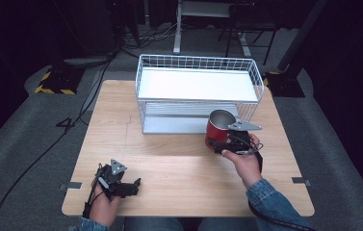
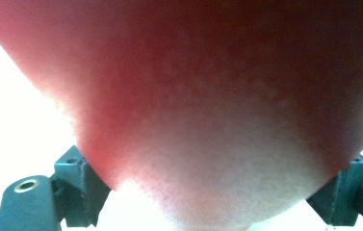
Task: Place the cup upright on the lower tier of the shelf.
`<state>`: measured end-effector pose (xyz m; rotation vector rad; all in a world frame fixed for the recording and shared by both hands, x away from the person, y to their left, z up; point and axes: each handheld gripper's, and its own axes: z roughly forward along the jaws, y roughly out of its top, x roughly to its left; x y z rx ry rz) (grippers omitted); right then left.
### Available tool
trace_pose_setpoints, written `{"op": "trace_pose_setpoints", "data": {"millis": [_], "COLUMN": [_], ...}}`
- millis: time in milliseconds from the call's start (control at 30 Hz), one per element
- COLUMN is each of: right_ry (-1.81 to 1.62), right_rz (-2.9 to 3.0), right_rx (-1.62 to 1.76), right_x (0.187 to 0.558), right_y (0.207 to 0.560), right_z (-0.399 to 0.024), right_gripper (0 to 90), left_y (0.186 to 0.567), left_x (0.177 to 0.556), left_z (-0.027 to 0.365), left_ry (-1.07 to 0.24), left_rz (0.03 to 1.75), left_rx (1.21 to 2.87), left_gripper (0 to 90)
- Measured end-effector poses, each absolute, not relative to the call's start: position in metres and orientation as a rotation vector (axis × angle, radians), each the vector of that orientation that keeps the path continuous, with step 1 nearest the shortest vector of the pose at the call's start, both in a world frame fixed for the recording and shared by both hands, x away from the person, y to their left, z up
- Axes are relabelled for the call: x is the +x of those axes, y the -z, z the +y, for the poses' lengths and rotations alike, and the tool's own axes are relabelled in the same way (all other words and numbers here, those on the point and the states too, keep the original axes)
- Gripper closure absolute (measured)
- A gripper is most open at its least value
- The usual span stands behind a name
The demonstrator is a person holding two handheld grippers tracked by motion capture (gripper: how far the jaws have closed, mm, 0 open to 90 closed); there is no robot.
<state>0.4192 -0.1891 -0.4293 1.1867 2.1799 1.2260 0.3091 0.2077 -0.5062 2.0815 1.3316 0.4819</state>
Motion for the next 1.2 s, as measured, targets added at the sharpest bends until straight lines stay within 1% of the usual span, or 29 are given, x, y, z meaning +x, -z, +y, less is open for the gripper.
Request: {"op": "trace_pose_setpoints", "data": {"millis": [900,1200], "right_ry": [-1.213,-1.246], "right_rz": [2.100,2.048], "right_rx": [1.209,1.198], "right_x": [0.487,0.502], "right_y": [0.453,0.461], "right_z": [-0.141,-0.131], "right_gripper": [16.9,16.8], "left_y": [0.506,0.506], "left_x": [0.309,0.310], "left_z": [0.208,0.207], "left_ry": [-0.486,-0.484], "left_rz": [1.334,1.336], "left_rx": [2.081,2.080], "left_gripper": [0.1,0.0]}}
